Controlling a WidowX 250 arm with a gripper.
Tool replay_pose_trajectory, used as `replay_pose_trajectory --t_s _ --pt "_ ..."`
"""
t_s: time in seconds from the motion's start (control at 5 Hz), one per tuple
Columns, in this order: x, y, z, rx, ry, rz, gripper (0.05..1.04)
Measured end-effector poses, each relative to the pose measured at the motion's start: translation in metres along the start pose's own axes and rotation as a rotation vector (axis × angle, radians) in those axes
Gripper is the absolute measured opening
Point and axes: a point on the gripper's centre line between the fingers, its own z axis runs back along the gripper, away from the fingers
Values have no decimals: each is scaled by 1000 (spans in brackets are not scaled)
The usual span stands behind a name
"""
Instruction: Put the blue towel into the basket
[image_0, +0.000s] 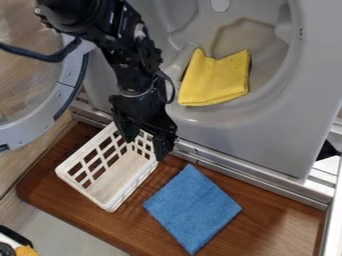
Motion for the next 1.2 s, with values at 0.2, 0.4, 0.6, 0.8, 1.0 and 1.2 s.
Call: replay_pose_trajectory --t_s 0.2,0.4,0.6,0.8,1.0,1.2 --pt "-3 -2 -5 -4 21 3 1001" --pt "-1 -38 -9 -27 7 -70 1001" --pt "-1 -51 -23 -44 14 -69 1001" --pt "-7 -57 -61 -66 48 -24 1001" --pt "-15 -57 -105 -66 64 1 1001" --pt "-9 -61 -109 -52 46 -23 1001"
